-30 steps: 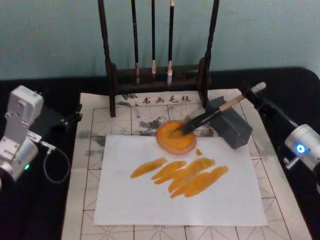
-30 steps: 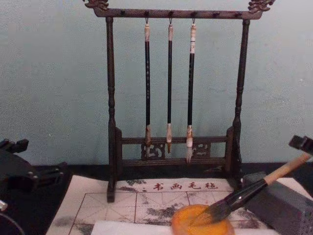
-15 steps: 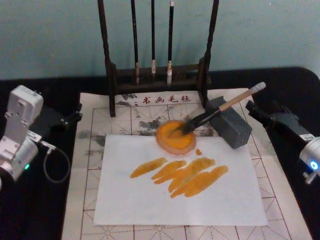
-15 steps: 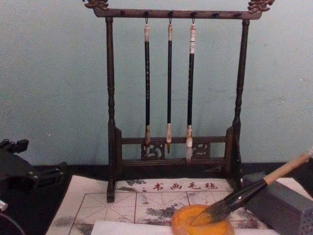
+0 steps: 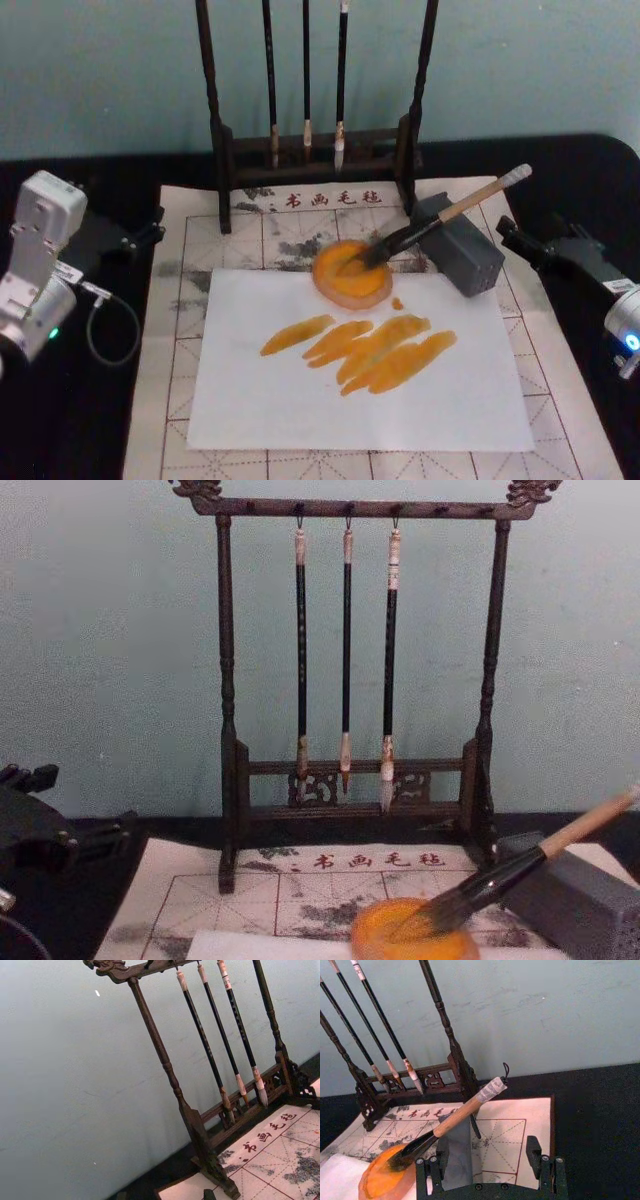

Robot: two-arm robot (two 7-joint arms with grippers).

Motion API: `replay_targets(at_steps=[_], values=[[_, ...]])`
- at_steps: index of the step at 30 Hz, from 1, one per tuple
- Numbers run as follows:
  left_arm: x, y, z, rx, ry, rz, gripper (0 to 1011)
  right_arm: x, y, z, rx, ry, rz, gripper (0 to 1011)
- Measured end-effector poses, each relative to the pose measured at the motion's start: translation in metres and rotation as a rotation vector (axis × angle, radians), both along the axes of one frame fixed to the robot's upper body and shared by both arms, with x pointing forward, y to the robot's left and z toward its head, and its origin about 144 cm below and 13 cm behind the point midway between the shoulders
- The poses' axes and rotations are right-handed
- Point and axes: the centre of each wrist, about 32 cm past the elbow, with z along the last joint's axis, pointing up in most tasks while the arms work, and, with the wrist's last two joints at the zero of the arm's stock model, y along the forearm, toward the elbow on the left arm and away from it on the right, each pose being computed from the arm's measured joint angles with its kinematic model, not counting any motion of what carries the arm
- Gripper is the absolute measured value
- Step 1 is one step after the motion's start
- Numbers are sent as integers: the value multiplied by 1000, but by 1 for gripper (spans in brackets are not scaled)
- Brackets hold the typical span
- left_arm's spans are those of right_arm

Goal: Pick up the brush from the inkstone, write on the paper, then place the brush back to its original position.

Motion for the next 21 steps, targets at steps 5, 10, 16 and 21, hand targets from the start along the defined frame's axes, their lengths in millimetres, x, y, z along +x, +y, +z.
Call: replay_targets(at_steps=[5, 10, 16, 21], values=[[0, 0, 0, 0, 0, 0, 1001, 0, 0, 0, -1, 0, 1, 1000], [0, 0, 0, 0, 0, 0, 1001, 0, 0, 0, -2, 0, 2, 1000], [0, 0, 0, 0, 0, 0, 1001, 0, 0, 0, -3, 0, 3, 1000], [0, 0, 0, 0, 0, 0, 1001, 0, 0, 0, -4, -1, 3, 1000]])
